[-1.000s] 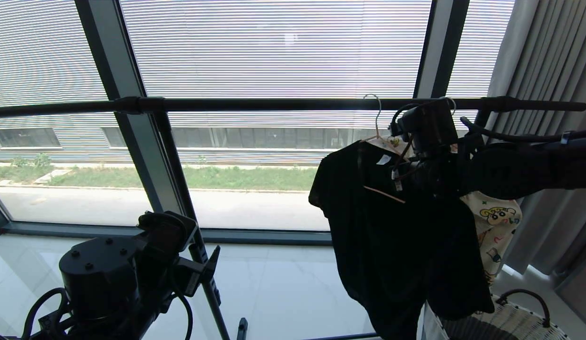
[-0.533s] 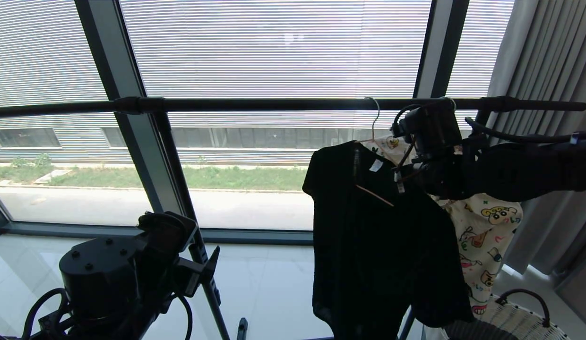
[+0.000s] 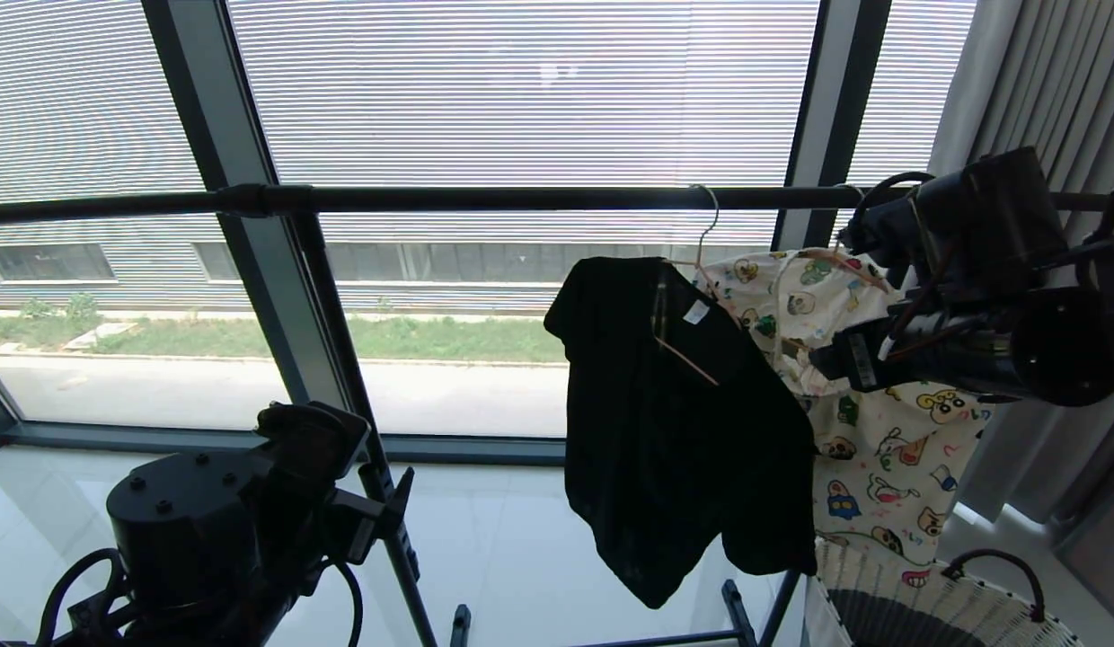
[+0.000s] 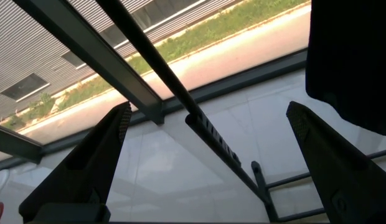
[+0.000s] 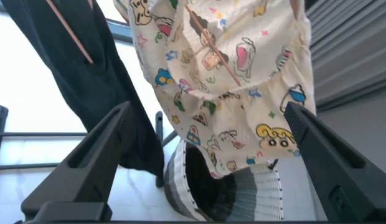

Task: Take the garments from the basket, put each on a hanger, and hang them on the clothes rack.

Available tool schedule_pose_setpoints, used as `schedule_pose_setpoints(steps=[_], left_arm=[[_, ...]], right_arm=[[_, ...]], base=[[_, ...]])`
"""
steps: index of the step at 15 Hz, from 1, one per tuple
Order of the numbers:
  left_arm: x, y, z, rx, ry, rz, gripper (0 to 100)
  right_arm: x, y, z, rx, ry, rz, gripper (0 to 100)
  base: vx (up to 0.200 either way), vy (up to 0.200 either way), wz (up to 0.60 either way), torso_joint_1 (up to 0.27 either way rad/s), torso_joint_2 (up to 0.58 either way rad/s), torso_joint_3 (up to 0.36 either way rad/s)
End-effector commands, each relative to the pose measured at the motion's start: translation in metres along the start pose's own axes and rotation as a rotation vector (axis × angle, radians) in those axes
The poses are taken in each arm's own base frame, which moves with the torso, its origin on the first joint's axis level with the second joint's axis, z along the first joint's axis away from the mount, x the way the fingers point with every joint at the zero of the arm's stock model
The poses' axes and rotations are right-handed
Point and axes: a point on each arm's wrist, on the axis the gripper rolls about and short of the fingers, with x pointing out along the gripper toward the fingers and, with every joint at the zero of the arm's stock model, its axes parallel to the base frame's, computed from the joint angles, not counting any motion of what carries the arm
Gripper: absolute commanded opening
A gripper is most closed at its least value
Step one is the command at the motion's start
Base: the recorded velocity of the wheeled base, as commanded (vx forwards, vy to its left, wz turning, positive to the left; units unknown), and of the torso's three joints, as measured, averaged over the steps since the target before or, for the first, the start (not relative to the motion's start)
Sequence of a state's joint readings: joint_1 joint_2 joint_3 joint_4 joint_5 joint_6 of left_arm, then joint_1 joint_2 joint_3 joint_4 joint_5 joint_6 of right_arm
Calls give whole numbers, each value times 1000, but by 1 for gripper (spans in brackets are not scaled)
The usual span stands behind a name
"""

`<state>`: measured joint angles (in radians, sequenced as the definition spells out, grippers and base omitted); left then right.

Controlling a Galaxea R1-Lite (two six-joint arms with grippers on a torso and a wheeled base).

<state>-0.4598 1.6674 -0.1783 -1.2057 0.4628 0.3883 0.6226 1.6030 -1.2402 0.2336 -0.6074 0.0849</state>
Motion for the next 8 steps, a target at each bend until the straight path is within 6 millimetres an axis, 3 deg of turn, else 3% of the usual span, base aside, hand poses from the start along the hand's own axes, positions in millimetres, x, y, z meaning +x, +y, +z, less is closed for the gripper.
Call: schedule_pose_setpoints(steps=[1,3,7,8], left_arm=[[0,2,0,-3,1,7,100],[0,4,-1,-7,5,17,100],[5,40,-10,-73,39,178,100],[4,43,-15,-76,57,193,100]], right_arm=[[-26,-20,-10,18,-28,-2,100],[-30,-26,-15,21,-25,-11,100],[-46,-60,-35,28,-18,-84,100],[-47,-64,-42,12,-6,-96,100]], base=[[-200,-200,0,7,7,2],[-200,-200,0,10,7,-2],[-200,-200,0,-5,2,6],[-200,0,0,-2,7,7]])
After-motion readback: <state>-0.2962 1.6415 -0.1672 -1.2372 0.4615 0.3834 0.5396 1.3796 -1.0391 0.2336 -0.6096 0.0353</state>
